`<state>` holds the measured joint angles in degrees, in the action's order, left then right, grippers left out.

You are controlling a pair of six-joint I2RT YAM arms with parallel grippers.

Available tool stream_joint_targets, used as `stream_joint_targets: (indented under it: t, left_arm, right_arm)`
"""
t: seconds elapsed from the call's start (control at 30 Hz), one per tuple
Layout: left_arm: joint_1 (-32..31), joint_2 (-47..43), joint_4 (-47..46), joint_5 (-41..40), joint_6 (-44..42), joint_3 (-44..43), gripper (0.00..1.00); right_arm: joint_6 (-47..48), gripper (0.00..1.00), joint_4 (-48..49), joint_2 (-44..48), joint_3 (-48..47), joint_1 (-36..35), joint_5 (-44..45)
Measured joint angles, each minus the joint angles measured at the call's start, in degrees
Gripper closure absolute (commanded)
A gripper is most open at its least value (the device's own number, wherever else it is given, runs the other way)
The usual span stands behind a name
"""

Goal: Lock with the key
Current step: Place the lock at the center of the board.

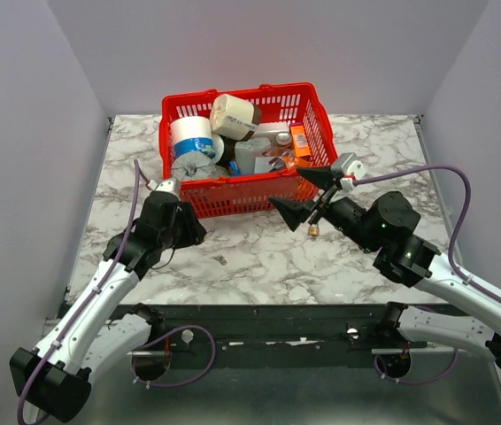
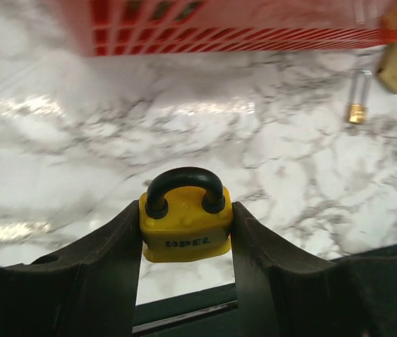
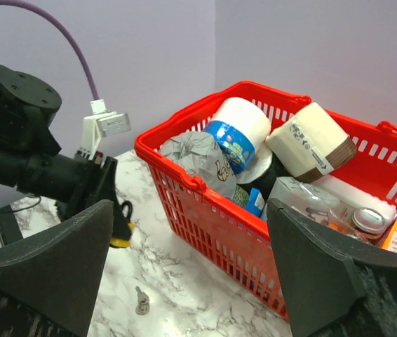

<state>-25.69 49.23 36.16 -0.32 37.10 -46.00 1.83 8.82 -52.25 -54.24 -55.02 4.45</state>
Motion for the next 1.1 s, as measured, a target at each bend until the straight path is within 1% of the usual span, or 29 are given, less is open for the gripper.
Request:
stream_joint_targets:
  t: [0.1,0.23,0.53,0.77,0.9,1.07,1.1]
  left_arm:
    - [1.8,-1.7,3.1,-2.3,-0.3,3.0,1.00]
    - [4.9,-2.1,3.8,-2.0,1.8,6.8,1.00]
    - [11.5,1.0,2.7,2.8,11.6,14.3,1.00]
    - [11.9,5.6,-0.3,6.2,17.1,15.5,1.00]
    - [11.9,9.1,-1.3,7.8,18.9,15.5,0.97]
    - [11.9,13.6,-2.3,9.3,20.0,15.5,0.97]
    - [11.9,14.6,-2.5,9.4,20.3,15.4,0.96]
  right_arm:
    - [0.3,0.05,-0.9,0.1,0.7,0.0,0.6]
    - [0.6,0.05,-1.8,0.1,1.1,0.0,0.9]
    - [0.8,0.05,-2.1,0.4,1.1,0.0,1.8]
    - [0.8,0.05,-2.5,0.5,1.6,0.0,2.0]
    - [0.7,0.04,-2.9,0.5,1.8,0.0,2.0]
    - [0.5,0.04,-4.5,0.6,1.8,0.0,2.0]
    - [0.5,0.04,-4.9,0.7,1.8,0.0,2.0]
